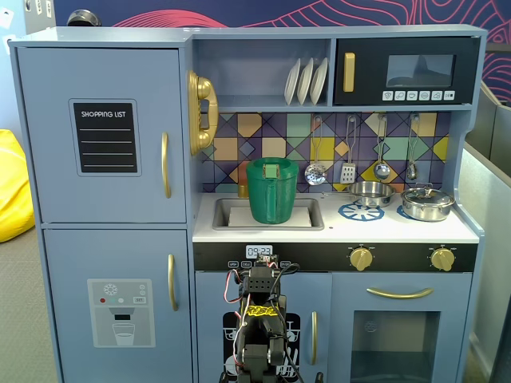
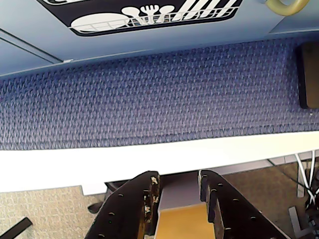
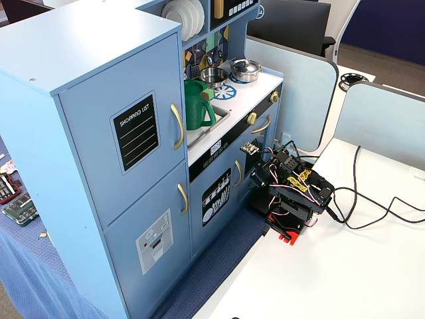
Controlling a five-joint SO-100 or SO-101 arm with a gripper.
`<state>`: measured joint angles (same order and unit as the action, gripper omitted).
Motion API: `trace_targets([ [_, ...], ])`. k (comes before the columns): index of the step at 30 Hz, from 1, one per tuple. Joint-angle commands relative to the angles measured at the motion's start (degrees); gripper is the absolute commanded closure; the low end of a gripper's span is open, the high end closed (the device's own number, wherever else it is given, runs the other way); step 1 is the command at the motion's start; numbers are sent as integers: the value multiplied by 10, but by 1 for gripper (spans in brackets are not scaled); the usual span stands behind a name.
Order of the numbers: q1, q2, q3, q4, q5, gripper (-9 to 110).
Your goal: Open the left cabinet door
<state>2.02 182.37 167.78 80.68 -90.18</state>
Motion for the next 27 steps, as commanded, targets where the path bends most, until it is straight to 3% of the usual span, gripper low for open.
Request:
trace_targets([
  [1, 3, -3, 40, 71, 38, 101],
  [14, 1, -3, 40, 64, 40, 101],
  [20, -69, -4, -7, -126, 163, 98],
  [27, -222, -56, -128, -355, 89, 99],
])
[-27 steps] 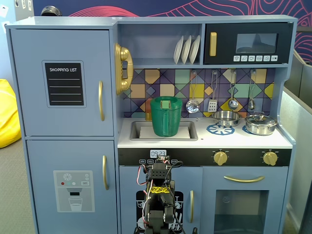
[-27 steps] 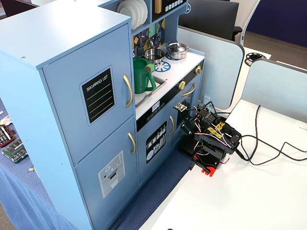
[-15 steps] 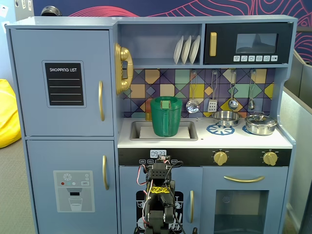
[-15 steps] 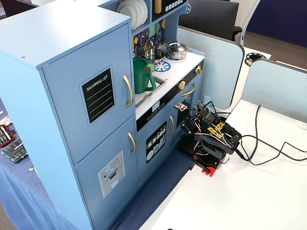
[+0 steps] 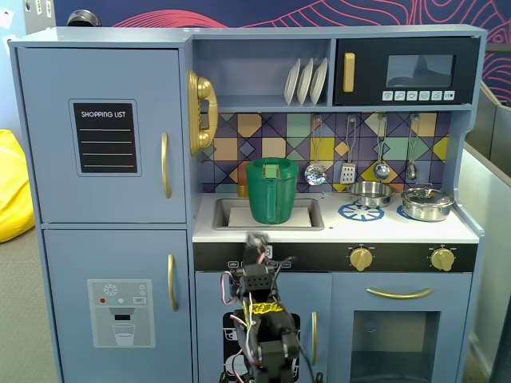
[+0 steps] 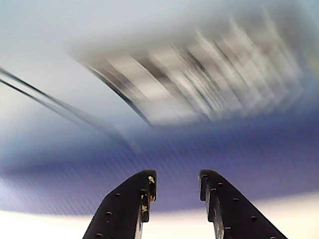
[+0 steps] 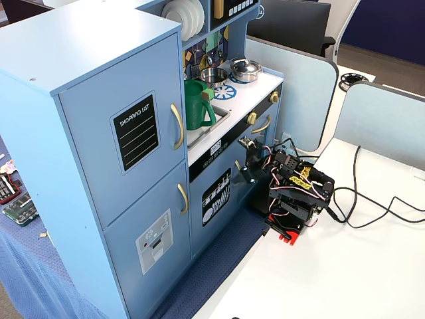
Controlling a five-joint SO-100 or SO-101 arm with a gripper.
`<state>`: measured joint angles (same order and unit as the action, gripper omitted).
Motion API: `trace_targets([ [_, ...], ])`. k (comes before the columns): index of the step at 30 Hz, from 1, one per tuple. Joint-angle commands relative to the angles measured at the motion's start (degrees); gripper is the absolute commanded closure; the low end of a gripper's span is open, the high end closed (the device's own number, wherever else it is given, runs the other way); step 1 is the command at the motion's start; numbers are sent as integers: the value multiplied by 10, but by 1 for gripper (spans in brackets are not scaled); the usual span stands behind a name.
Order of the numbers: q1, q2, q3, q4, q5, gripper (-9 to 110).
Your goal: Open the left cabinet door
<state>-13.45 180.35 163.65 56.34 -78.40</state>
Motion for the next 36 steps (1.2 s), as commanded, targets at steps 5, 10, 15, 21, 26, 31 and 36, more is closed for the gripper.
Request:
trace_targets([
  [5, -150, -116, -203, -214, -89, 97],
  [10, -184, -216, -306, -312, -132, 93],
  [15, -208, -297, -381, -404, -154, 88],
  [21, -254, -337, -427, -445, -192, 84],
  [26, -265, -374, -478, -449, -207, 84],
  [31, -262, -422, -525, -468, -205, 85],
  [36, -275, -453, -549, -475, -212, 85],
])
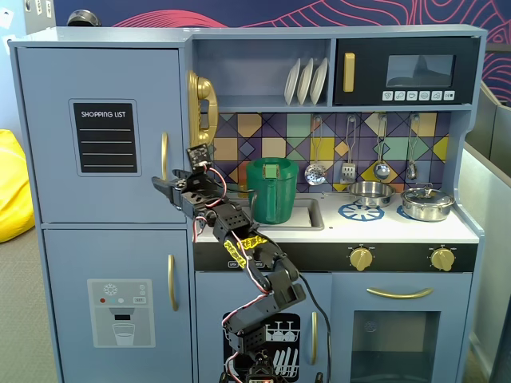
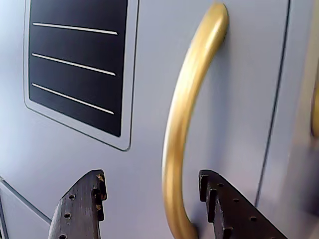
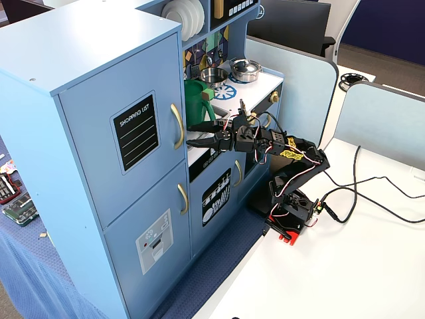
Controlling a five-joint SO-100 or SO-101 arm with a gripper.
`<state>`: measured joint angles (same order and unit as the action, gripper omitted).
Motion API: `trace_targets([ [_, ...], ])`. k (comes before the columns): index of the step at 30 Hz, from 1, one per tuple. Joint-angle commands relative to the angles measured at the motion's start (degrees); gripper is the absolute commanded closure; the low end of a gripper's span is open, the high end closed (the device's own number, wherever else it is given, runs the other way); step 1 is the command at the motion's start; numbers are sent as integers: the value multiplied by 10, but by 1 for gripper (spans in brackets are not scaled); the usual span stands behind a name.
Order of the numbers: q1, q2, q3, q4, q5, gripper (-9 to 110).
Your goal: Open the left cabinet door
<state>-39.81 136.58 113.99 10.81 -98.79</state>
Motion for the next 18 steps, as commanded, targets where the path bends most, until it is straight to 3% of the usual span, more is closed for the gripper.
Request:
trace_targets([
  [1, -12, -21, -58, -21, -8, 85],
  [18, -177, -25, -71, -6, -62, 86],
])
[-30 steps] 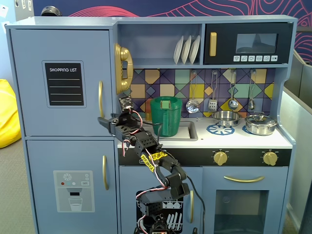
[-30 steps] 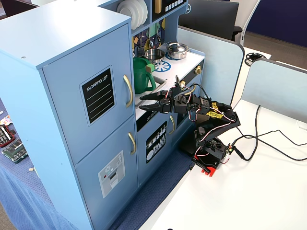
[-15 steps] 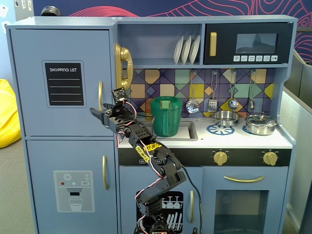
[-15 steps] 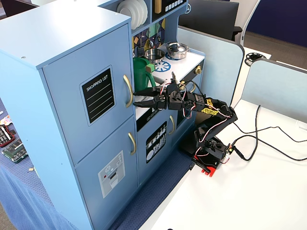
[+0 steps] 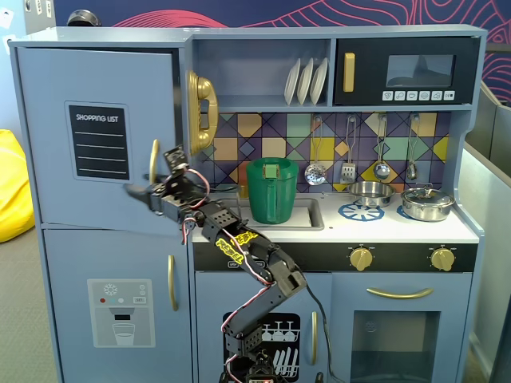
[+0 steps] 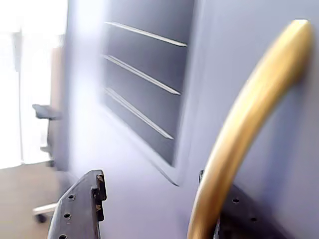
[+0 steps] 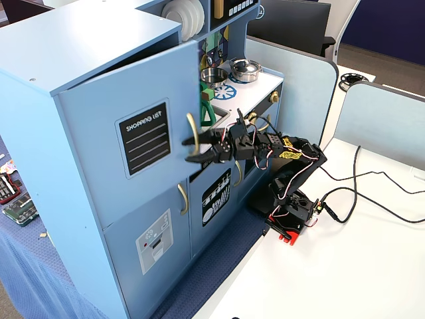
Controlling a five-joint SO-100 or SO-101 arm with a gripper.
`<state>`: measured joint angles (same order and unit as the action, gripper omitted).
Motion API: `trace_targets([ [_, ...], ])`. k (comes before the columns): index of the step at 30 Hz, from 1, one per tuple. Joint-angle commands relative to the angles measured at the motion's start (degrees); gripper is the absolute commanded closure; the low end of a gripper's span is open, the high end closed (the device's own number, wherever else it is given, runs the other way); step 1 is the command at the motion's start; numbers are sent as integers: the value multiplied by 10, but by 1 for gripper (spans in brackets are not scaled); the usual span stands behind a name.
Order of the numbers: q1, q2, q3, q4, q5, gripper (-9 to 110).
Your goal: Open the left cabinet door
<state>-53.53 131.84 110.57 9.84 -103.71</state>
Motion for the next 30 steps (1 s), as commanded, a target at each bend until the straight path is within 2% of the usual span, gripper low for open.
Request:
trace_targets([
  [1, -49, 25, -37, 7, -18, 86],
  [9, -96, 81, -15, 21, -44, 87],
  [15, -69, 197, 62, 66, -32, 88],
  [20, -4, 312, 129, 136, 6, 88],
  [24, 92, 378, 154, 216, 81, 87],
  [27, 199, 388, 156, 284, 146, 86],
  [30, 262, 358, 150, 301, 178, 86],
])
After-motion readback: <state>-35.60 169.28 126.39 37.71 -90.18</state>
